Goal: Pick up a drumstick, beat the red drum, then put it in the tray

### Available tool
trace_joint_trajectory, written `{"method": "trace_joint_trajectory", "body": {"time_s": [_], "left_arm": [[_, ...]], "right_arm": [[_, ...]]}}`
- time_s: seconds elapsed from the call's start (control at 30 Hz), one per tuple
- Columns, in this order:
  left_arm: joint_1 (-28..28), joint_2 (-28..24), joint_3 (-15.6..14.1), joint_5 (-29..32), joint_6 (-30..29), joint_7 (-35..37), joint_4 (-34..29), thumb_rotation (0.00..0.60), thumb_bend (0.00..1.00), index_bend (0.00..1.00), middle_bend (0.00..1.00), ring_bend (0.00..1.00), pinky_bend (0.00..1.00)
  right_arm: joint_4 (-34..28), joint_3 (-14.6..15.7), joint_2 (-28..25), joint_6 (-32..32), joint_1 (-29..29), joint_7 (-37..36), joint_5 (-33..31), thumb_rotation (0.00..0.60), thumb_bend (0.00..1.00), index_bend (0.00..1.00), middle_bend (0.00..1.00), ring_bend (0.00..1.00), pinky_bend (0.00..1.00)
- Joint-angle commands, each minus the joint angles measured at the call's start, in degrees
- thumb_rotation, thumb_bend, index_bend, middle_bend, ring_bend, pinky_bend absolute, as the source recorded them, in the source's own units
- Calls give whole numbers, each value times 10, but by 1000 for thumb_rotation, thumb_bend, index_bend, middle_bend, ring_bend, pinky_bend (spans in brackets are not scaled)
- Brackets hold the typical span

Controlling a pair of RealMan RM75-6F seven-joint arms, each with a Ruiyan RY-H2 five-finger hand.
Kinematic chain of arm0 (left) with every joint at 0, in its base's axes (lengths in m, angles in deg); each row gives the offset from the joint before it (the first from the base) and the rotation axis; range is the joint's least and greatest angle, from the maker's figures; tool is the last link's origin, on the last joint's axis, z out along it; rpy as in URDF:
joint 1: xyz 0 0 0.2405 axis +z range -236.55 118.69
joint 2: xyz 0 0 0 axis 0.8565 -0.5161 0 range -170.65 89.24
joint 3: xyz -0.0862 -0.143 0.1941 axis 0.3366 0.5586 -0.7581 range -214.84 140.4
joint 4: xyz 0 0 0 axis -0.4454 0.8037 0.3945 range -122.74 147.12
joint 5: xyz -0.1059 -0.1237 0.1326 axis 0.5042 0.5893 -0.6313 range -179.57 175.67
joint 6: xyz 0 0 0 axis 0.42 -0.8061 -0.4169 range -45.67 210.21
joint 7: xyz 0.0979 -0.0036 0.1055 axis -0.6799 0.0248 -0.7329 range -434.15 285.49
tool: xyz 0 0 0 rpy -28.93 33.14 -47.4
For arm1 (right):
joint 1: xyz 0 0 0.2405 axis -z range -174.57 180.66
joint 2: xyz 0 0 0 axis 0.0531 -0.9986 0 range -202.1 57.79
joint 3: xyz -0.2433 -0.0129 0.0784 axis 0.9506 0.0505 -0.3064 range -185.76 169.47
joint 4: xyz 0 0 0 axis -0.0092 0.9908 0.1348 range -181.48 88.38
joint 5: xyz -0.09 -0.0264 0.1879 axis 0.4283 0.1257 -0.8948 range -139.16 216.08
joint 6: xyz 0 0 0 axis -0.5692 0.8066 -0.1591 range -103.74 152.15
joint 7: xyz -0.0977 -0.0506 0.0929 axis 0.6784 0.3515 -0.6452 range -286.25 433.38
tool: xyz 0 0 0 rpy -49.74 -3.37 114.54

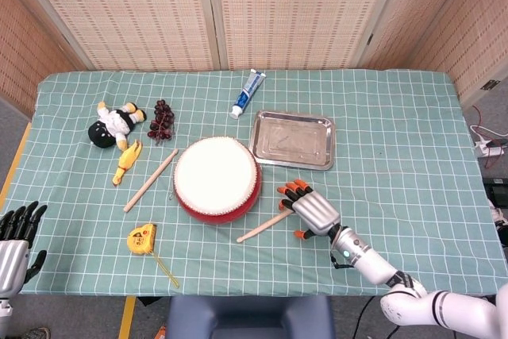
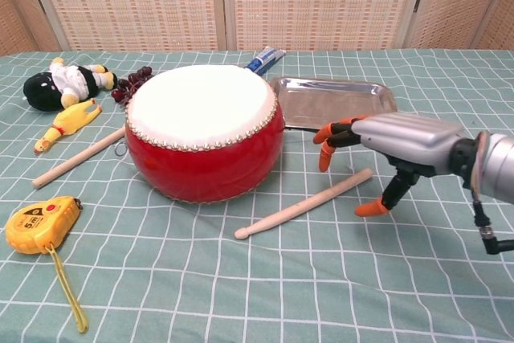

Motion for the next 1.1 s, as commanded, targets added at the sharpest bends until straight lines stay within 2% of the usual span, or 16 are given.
{"method": "trace_joint_trajectory", "body": {"time_s": [0.03,0.7,0.97,1.1], "left_arm": [[1,2,0,2,2,7,6,600,316,35,13,0,18],[4,14,0,7,7,41,40,600,316,35,12,0,18],[5,18,-1,9,11,53,52,600,316,35,12,0,17],[6,19,-1,8,9,59,56,600,316,35,12,0,17]], "right_arm": [[36,-2,34,-14,-20,8,-13,600,219,360,105,7,81],[112,11,97,-15,-52,-29,-28,600,334,463,126,12,129],[129,19,110,-9,-55,-27,-31,600,384,557,138,30,150],[121,18,106,18,-48,-43,-23,600,408,595,160,54,170]]}}
